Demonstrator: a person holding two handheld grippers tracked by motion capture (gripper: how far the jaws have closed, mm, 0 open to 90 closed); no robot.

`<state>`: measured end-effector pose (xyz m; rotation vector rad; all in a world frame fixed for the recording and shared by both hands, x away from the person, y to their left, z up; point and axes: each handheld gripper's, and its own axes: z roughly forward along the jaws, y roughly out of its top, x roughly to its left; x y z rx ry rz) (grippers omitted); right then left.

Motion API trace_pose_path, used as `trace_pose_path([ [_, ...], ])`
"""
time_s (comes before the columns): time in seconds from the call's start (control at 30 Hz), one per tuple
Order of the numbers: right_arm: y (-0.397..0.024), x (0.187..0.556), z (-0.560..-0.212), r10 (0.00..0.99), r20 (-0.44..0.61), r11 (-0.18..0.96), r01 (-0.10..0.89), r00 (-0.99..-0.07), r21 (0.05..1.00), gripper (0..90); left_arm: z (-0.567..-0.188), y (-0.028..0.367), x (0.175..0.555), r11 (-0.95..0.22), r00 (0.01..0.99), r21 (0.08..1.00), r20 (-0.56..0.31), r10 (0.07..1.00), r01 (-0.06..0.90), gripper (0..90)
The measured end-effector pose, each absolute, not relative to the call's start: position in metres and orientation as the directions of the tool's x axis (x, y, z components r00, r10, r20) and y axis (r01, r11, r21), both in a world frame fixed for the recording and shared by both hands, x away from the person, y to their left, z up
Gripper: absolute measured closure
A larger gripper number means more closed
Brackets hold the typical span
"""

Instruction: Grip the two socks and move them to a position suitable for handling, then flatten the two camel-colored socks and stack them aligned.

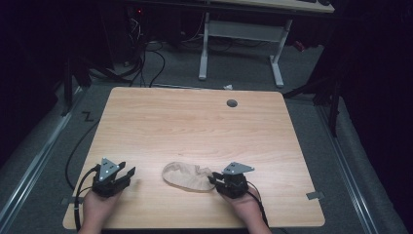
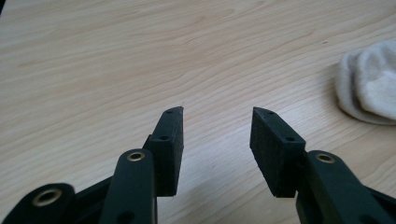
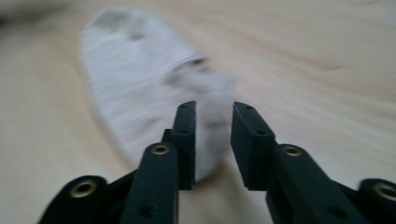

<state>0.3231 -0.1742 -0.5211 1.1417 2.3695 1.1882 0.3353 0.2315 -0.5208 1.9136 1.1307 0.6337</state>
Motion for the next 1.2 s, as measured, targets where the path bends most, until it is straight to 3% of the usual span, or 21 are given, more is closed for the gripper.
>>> trace_pose_path([
  [0.07, -0.161, 0.32, -0.528, 0.732, 0.058, 0.431, 0.527, -0.679, 0.732, 79.1, -0.521, 0.236, 0.334, -0.262, 0.461, 0.839, 0.015, 0.888, 0.477, 55.0],
  [0.23, -0.16, 0.331, -0.525, 0.748, 0.047, 0.427, 0.536, -0.662, 0.728, 78.7, -0.52, 0.234, 0.333, -0.268, 0.464, 0.839, 0.021, 0.886, 0.473, 54.6],
  [0.33, -0.165, 0.334, -0.515, 0.754, 0.05, 0.391, 0.509, -0.655, 0.767, 75.1, -0.521, 0.23, 0.333, -0.292, 0.476, 0.84, 0.047, 0.878, 0.456, 53.6],
  [0.5, -0.212, 0.336, -0.513, 0.854, 0.061, 0.251, 0.512, -0.517, 0.822, 66.2, -0.527, 0.233, 0.334, -0.293, 0.479, 0.827, 0.032, 0.877, 0.48, 52.7],
  [0.7, -0.238, 0.329, -0.519, 0.894, 0.086, 0.173, 0.517, -0.439, 0.838, 62.7, -0.528, 0.236, 0.33, -0.285, 0.472, 0.827, 0.026, 0.881, 0.485, 52.7],
  [0.9, -0.242, 0.331, -0.516, 0.91, 0.021, 0.205, 0.495, -0.414, 0.844, 58.8, -0.523, 0.234, 0.33, -0.29, 0.479, 0.837, 0.038, 0.877, 0.464, 51.1],
  [1.2, -0.242, 0.326, -0.519, 0.912, 0.015, 0.2, 0.478, -0.409, 0.855, 53.9, -0.528, 0.228, 0.331, -0.312, 0.504, 0.82, 0.034, 0.863, 0.48, 49.6],
])
